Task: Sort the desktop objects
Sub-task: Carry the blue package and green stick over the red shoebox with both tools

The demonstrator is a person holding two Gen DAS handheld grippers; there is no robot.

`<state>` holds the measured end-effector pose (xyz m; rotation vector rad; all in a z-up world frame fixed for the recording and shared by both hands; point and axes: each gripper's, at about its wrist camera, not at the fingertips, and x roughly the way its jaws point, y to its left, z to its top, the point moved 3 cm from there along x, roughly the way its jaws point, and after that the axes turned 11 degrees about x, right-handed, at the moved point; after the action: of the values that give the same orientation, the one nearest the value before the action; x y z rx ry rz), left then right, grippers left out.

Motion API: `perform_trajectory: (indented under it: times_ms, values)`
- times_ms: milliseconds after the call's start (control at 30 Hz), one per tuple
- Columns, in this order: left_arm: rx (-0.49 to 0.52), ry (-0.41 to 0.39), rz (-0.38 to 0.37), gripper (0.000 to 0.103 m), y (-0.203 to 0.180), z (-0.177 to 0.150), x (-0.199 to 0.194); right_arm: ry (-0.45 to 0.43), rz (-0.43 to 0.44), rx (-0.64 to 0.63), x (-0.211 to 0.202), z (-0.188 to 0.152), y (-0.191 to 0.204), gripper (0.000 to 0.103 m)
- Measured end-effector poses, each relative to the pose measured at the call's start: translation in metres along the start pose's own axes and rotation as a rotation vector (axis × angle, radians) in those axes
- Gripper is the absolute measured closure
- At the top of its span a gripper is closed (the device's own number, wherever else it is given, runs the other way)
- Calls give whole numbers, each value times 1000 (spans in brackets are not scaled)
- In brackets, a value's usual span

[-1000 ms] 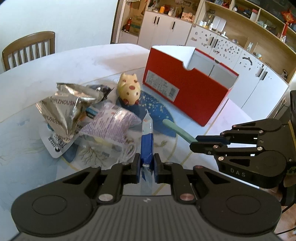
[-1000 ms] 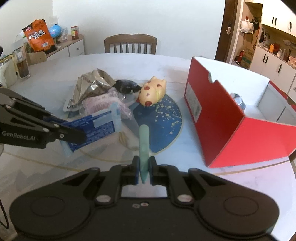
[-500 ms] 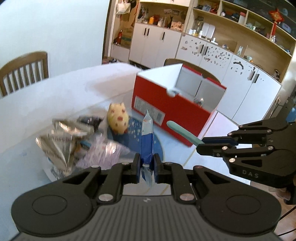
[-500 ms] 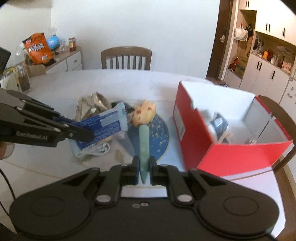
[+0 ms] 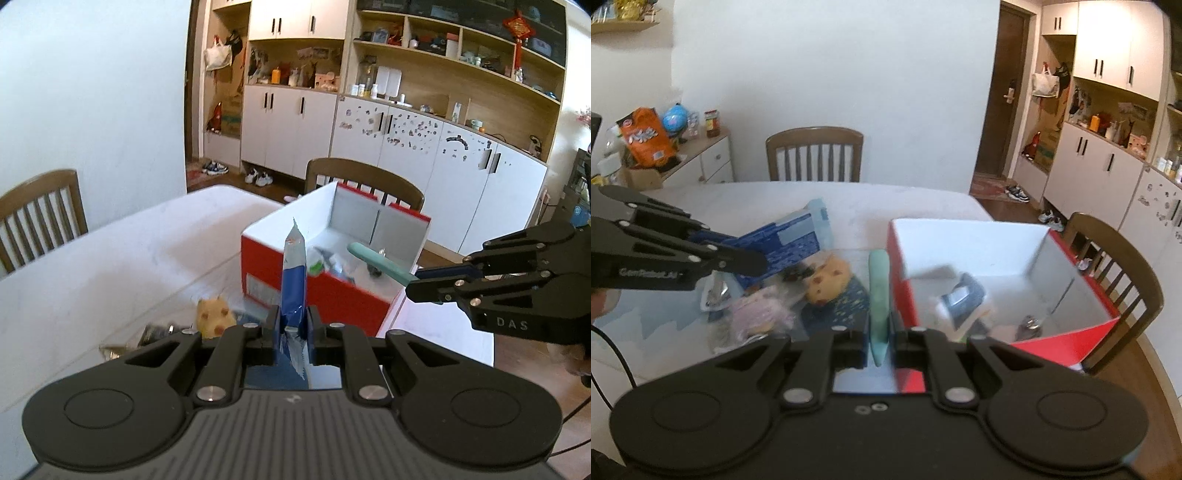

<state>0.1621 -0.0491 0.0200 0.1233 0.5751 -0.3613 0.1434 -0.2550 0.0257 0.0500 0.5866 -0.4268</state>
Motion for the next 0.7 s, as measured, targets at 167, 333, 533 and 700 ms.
perform_trajectory:
  times_ms: [167, 333, 533, 700]
  values:
    - [14, -7, 3, 91, -14, 21, 10, 8, -22, 26, 4, 13, -24, 94]
    - [0, 23, 1, 91, -28, 37, 32, 36, -32, 31, 15, 22, -50, 94]
    - [-44, 76, -2, 91, -39, 52, 64, 89, -49, 21, 34, 34, -83, 94]
    - [-65, 100, -3, 91, -48, 69, 88, 123, -49, -1, 49, 47, -109, 94]
